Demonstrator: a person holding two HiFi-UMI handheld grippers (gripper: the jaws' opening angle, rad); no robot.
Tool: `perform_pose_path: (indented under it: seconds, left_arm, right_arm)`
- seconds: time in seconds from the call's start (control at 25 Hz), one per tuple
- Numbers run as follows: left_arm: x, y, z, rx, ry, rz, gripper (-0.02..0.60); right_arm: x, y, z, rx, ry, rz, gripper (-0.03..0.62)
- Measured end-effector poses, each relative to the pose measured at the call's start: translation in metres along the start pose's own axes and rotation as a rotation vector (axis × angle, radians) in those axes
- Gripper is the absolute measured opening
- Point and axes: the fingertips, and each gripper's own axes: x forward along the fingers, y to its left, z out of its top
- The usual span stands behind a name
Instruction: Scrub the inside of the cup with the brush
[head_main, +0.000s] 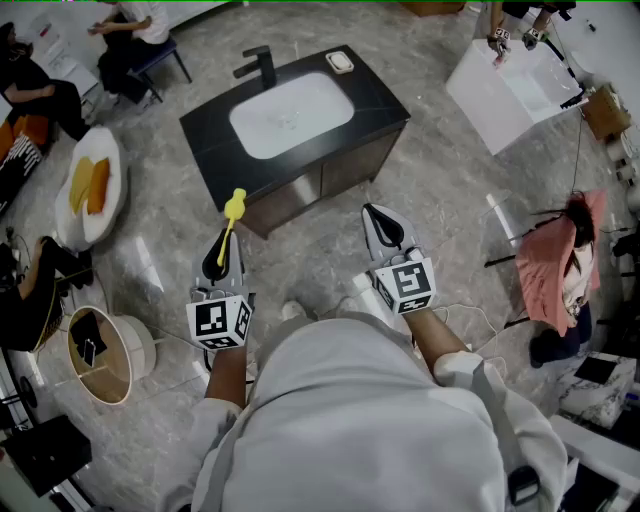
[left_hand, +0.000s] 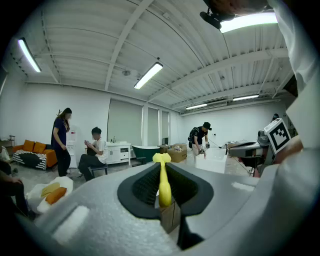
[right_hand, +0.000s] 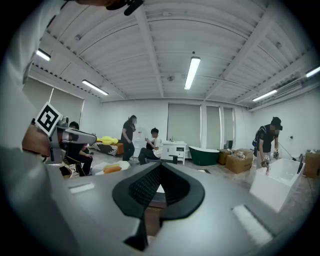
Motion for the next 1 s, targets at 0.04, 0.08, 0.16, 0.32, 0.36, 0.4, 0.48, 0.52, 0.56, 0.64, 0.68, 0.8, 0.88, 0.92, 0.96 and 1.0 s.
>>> perform_pose_path:
  seconds: [0.04, 0.08, 0.16, 0.32, 0.36, 0.4, 0.48, 0.52, 0.56, 0.64, 0.68, 0.8, 0.88, 0.92, 0.96, 1.0]
  left_arm:
    - [0.0, -0.001, 0.0, 0.001, 0.0, 0.0, 0.036]
    - [-0.001, -0.002, 0.0, 0.001, 0.0, 0.0, 0.036]
    - [-0.001, -0.003, 0.001, 0.002, 0.0, 0.0, 0.035]
    - [-0.001, -0.004, 0.001, 0.003, 0.003, 0.001, 0.036]
    - [-0.002, -0.005, 0.001, 0.003, 0.005, 0.001, 0.036]
    - [-0.002, -0.005, 0.001, 0.003, 0.006, 0.0, 0.036]
    - [-0.002, -0.008, 0.0, 0.005, 0.007, -0.001, 0.037]
    - [-0.002, -0.009, 0.0, 0.006, 0.008, -0.001, 0.036]
    - [-0.001, -0.011, -0.001, 0.007, 0.008, 0.0, 0.035]
    - [0.0, -0.015, -0.002, 0.01, 0.012, 0.002, 0.036]
    - [0.001, -0.018, -0.003, 0.01, 0.013, 0.003, 0.035]
    - [0.007, -0.026, -0.004, 0.01, 0.018, 0.013, 0.037]
    - [0.011, -0.034, -0.004, 0.01, 0.021, 0.022, 0.036]
    - [0.013, -0.038, -0.004, 0.01, 0.021, 0.028, 0.037]
    - [0.015, -0.043, -0.004, 0.01, 0.021, 0.034, 0.037]
    - [0.017, -0.048, -0.005, 0.009, 0.021, 0.04, 0.036]
  right_arm:
    - [-0.001, 0.0, 0.0, 0.0, 0.001, 0.001, 0.003]
    - [-0.002, 0.0, 0.0, 0.0, 0.002, 0.002, 0.002]
    - [-0.003, 0.0, -0.001, -0.001, 0.002, 0.005, 0.002]
    - [-0.003, 0.002, 0.001, -0.006, 0.0, 0.013, 0.002]
    - [-0.003, 0.002, 0.001, -0.007, -0.001, 0.012, 0.002]
    - [-0.004, 0.001, 0.001, -0.007, -0.002, 0.011, 0.002]
    - [-0.006, 0.001, 0.0, 0.003, -0.007, 0.014, 0.003]
    - [-0.007, 0.0, -0.001, 0.013, -0.011, 0.018, 0.003]
    - [-0.008, -0.001, -0.002, 0.021, -0.016, 0.021, 0.003]
    - [-0.01, -0.003, -0.006, 0.023, -0.014, 0.026, 0.003]
    - [-0.011, -0.005, -0.009, 0.02, -0.007, 0.028, 0.004]
    - [-0.014, -0.013, -0.018, 0.024, 0.015, 0.044, 0.004]
    - [-0.017, -0.021, -0.023, 0.03, 0.019, 0.06, 0.004]
    - [-0.019, -0.025, -0.025, 0.031, 0.021, 0.071, 0.005]
    - [-0.02, -0.028, -0.027, 0.03, 0.021, 0.086, 0.005]
    - [-0.022, -0.031, -0.027, 0.027, 0.019, 0.101, 0.005]
